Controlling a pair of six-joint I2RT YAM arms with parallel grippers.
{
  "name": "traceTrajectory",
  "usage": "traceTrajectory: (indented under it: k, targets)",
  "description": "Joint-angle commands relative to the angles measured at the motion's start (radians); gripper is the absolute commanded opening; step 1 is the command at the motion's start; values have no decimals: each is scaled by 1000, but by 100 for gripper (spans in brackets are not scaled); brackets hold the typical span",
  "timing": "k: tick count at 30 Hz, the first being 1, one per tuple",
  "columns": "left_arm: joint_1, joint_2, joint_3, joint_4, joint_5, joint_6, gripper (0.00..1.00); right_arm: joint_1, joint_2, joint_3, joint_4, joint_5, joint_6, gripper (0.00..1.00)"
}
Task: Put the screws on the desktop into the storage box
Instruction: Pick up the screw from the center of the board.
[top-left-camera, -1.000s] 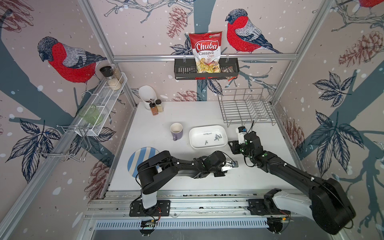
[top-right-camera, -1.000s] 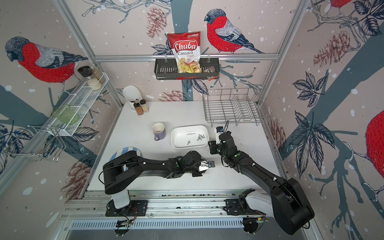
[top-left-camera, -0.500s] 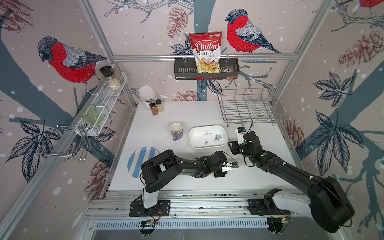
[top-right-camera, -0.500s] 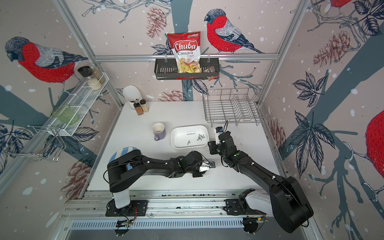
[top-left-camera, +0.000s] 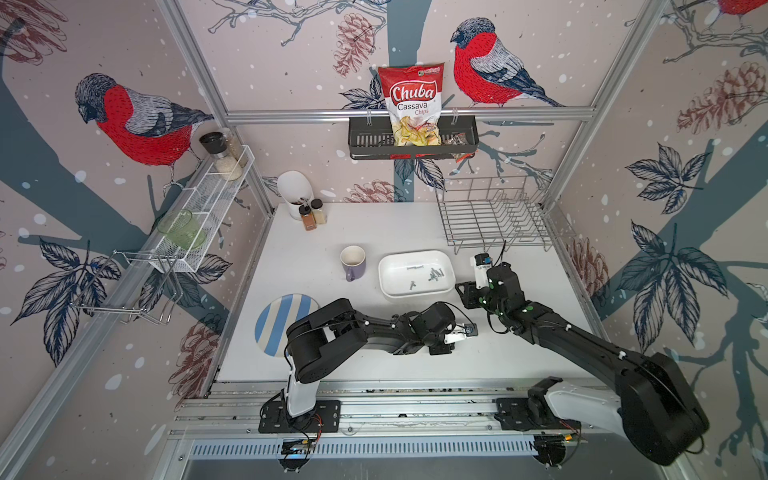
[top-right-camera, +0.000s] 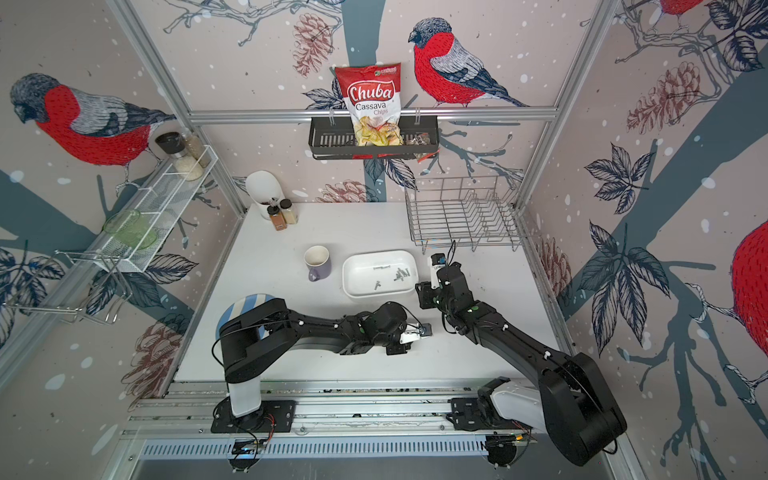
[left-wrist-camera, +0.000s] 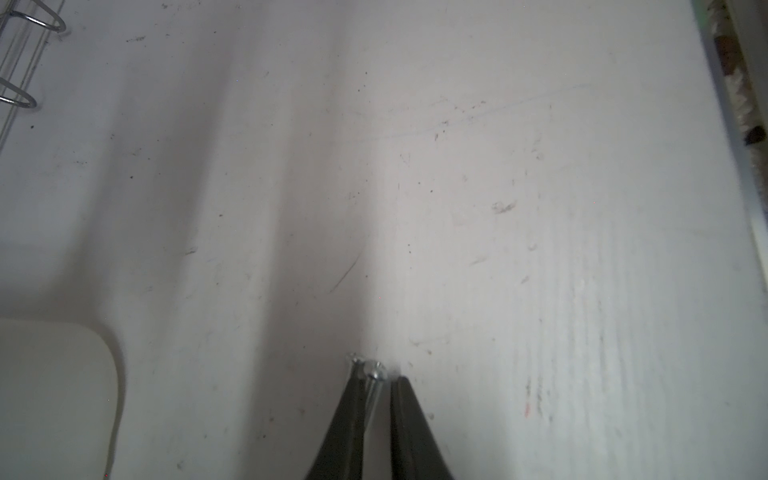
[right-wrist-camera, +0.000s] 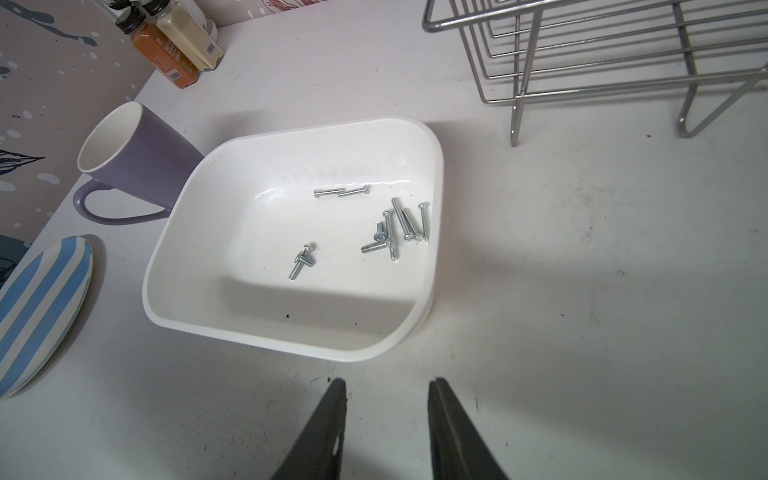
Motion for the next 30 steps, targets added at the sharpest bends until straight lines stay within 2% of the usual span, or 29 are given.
traceTrajectory:
  k: [1,24,30]
  targets:
    - [2,4,-2,-38,9,-11,17,0,-2,5,22,-1,5,37]
    - [2,-25,-9,-80,4,-23,24,4,1,8,16,-7,4,38]
    - [2,-12,11,-98,2,-30,23,4,2,8,15,-6,2,38]
